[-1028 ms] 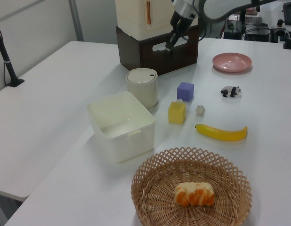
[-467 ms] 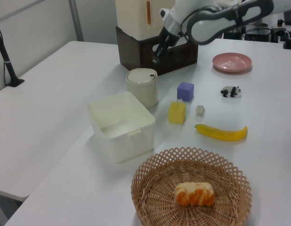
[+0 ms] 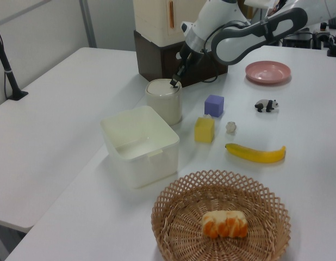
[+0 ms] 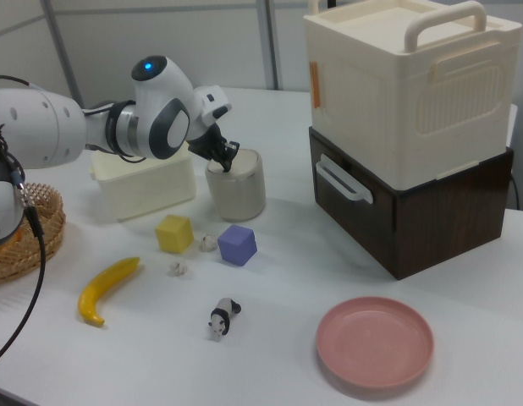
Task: Open the trash can
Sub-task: 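Press the lid edge and lift it open with the gripper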
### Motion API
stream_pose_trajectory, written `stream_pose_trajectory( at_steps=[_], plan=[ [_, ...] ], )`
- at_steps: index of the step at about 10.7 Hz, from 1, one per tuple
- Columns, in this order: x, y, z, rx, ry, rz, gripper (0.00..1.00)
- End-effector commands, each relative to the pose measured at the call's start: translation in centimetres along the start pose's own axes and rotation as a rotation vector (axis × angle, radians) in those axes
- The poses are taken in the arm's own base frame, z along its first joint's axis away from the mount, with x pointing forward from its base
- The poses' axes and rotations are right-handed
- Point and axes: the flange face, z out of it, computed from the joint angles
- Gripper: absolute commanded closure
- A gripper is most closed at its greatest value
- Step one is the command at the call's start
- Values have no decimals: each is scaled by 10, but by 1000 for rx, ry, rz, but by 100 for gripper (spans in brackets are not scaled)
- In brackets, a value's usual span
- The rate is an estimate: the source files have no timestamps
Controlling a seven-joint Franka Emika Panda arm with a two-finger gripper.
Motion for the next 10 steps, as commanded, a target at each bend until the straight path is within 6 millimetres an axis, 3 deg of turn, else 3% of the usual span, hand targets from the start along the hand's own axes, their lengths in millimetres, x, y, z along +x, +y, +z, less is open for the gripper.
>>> stream_pose_trajectory(
  at_steps=[1,3,4,6,10],
  plan=[
    [1,-3,9,4,2,3,100],
    [4,-3,4,8,8,11,100],
    [10,-1,-9,12,25,28,100],
    [22,-3,-46,25,38,45,100],
    [23,0,-126,30,-104,31,100]
  ],
)
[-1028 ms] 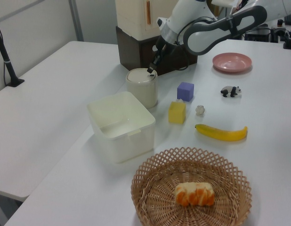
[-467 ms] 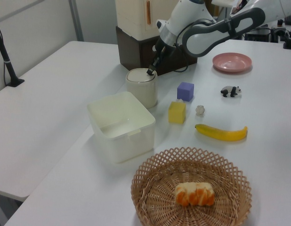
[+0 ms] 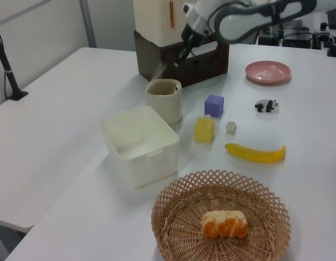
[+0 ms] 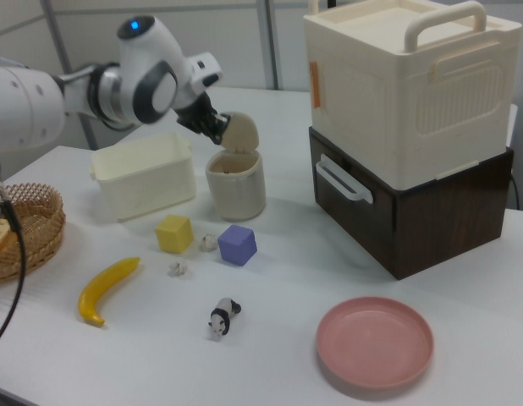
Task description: Open the trash can
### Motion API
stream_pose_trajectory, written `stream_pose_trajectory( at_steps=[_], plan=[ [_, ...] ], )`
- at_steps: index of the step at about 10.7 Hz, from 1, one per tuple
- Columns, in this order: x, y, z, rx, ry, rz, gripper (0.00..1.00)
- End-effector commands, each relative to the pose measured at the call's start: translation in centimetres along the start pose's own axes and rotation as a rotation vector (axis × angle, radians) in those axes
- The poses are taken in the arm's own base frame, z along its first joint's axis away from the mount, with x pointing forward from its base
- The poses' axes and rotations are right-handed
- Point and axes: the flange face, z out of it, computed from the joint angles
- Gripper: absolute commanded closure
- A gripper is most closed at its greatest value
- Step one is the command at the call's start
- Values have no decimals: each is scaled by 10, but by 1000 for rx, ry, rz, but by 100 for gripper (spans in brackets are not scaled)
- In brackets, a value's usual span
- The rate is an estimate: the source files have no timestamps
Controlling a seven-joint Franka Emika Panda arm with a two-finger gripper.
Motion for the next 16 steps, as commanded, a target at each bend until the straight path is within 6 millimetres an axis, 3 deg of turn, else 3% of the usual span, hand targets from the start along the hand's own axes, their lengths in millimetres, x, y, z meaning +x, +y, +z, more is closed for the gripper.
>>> stream_pose_trajectory(
  at_steps=[1,5,8,9,12,14,16],
  plan=[
    [-12,-3,-64,13,-140,3,100],
    [-50,3,-127,-6,-423,-99,100],
    [-71,12,-168,-4,-505,-86,96],
    [-80,13,-174,-7,-518,-85,89],
    [-90,22,-174,-13,-543,-71,33],
    [-94,23,-170,-15,-561,-65,4],
    [-94,26,-169,-17,-560,-58,0]
  ],
)
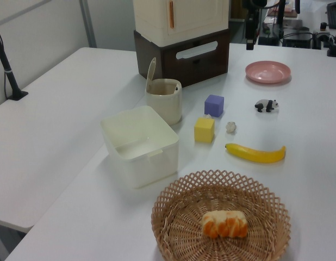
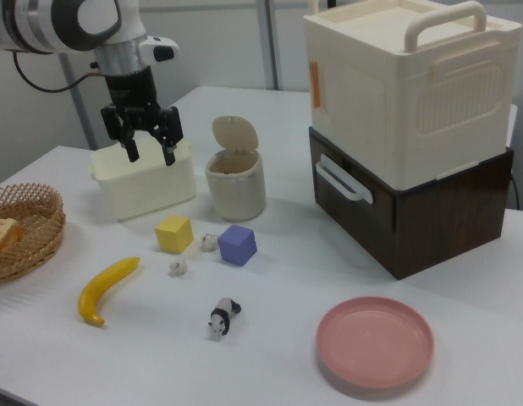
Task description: Open the trash can
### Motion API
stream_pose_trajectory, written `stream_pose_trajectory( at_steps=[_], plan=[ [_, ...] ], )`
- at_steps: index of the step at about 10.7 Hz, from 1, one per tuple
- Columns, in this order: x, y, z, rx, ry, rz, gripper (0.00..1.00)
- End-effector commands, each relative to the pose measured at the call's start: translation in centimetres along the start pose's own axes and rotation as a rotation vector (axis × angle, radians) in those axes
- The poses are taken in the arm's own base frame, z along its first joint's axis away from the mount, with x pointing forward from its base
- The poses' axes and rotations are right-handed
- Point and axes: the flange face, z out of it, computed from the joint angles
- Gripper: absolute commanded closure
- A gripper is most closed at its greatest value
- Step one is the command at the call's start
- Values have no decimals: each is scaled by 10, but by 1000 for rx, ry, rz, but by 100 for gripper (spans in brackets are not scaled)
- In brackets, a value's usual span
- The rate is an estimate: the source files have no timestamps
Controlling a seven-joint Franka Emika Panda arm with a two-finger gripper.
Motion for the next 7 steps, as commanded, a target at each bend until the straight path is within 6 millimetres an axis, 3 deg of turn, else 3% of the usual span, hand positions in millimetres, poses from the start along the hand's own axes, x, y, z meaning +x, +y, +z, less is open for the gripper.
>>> stream_pose_trajectory(
  at_steps=[1,7],
  plan=[
    [-11,7,-1,-11,-18,2,0],
    [-14,24,-5,-11,-13,65,0]
  ],
)
